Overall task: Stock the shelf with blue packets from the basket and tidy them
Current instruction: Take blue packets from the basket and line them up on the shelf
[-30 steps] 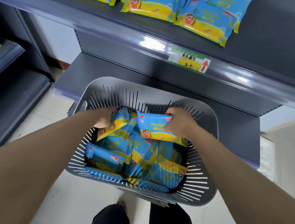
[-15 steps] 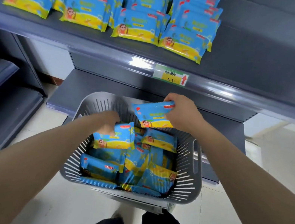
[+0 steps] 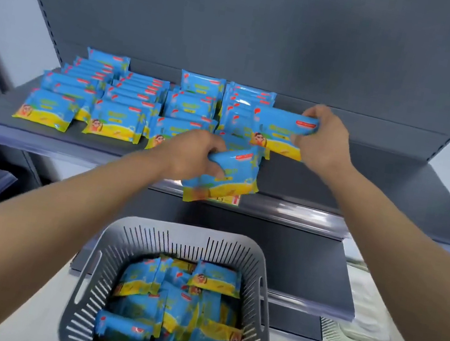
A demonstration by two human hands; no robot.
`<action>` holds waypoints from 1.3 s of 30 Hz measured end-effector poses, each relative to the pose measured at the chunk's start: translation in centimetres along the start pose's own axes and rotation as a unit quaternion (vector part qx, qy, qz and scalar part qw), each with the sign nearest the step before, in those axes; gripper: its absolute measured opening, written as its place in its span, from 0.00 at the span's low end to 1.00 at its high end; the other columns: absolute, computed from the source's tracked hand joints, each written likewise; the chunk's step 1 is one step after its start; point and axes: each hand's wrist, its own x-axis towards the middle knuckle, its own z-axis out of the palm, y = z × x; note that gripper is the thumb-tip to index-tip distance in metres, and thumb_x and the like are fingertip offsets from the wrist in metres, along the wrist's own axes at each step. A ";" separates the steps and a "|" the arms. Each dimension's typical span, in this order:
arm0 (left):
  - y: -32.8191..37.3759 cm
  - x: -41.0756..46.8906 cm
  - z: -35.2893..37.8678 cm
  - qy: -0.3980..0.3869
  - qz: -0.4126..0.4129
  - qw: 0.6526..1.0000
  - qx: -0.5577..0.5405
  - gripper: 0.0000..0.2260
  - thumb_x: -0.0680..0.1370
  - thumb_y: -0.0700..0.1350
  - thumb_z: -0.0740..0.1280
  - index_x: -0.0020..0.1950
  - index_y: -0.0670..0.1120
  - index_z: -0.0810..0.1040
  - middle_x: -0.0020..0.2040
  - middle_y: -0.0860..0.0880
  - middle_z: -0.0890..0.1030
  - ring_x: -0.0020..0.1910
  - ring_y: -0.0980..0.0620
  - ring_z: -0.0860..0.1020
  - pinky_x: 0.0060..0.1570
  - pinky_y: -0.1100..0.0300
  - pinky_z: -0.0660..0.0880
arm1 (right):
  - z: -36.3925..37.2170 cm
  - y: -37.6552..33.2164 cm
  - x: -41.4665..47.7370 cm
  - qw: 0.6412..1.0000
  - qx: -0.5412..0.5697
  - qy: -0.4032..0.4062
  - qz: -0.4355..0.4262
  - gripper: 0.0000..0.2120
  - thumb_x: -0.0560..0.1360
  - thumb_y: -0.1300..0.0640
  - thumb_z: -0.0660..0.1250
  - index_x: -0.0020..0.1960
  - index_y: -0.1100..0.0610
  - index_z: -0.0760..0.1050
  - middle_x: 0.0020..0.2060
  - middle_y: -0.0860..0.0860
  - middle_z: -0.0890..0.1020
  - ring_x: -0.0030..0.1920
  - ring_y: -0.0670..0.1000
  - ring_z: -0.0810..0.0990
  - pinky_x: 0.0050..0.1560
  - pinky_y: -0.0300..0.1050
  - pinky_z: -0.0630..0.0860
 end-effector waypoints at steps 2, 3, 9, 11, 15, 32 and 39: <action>1.4 1.9 -0.3 0.015 0.017 1.000 -0.016 0.07 0.71 0.44 0.73 0.43 0.47 0.76 0.35 0.53 0.76 0.36 0.53 0.72 0.34 0.64 0.67 | -1.1 0.8 1.8 1.000 0.003 0.021 0.007 0.13 0.69 0.65 0.65 0.52 0.55 0.72 0.43 0.49 0.74 0.47 0.56 0.76 0.52 0.54 0.76; 2.0 3.0 -0.2 0.020 0.025 0.999 -0.013 0.06 0.72 0.44 0.72 0.45 0.47 0.77 0.36 0.52 0.76 0.37 0.53 0.73 0.35 0.63 0.69 | -1.6 1.4 2.7 1.000 0.007 0.026 0.012 0.13 0.69 0.66 0.65 0.52 0.55 0.72 0.43 0.49 0.75 0.48 0.56 0.76 0.52 0.55 0.76; 5.7 10.5 1.5 0.027 0.067 0.997 -0.002 0.10 0.73 0.39 0.70 0.53 0.46 0.80 0.47 0.47 0.80 0.46 0.49 0.76 0.48 0.56 0.74 | -3.5 6.1 8.7 0.998 0.052 0.014 0.045 0.11 0.70 0.66 0.67 0.49 0.54 0.73 0.41 0.52 0.75 0.41 0.52 0.74 0.36 0.44 0.72; 6.8 13.1 2.6 0.026 0.072 0.997 -0.014 0.10 0.72 0.39 0.70 0.53 0.45 0.80 0.46 0.46 0.79 0.44 0.49 0.75 0.47 0.55 0.74 | -3.7 7.8 10.8 0.997 0.058 -0.009 0.060 0.10 0.72 0.65 0.67 0.48 0.53 0.72 0.42 0.53 0.75 0.41 0.52 0.74 0.37 0.44 0.72; 8.3 17.7 5.3 0.014 0.078 0.997 -0.006 0.09 0.72 0.40 0.70 0.51 0.46 0.80 0.48 0.47 0.79 0.42 0.51 0.74 0.43 0.57 0.72 | -3.3 11.2 14.7 0.995 0.059 -0.045 0.070 0.07 0.73 0.62 0.67 0.49 0.53 0.74 0.43 0.54 0.76 0.41 0.52 0.74 0.33 0.42 0.72; 5.6 29.2 9.0 0.016 0.035 0.984 0.174 0.12 0.75 0.41 0.65 0.59 0.44 0.76 0.53 0.44 0.76 0.56 0.44 0.72 0.55 0.52 0.69 | 2.6 17.1 23.9 0.963 0.165 -0.188 0.101 0.07 0.77 0.61 0.64 0.54 0.60 0.77 0.46 0.56 0.77 0.46 0.52 0.77 0.53 0.51 0.79; 4.5 32.1 8.8 0.054 0.026 0.965 0.254 0.13 0.76 0.41 0.64 0.60 0.46 0.75 0.56 0.45 0.75 0.58 0.44 0.71 0.55 0.53 0.65 | 4.7 17.2 25.0 0.981 0.119 -0.128 0.087 0.09 0.76 0.63 0.59 0.45 0.65 0.77 0.39 0.60 0.78 0.40 0.52 0.74 0.43 0.47 0.74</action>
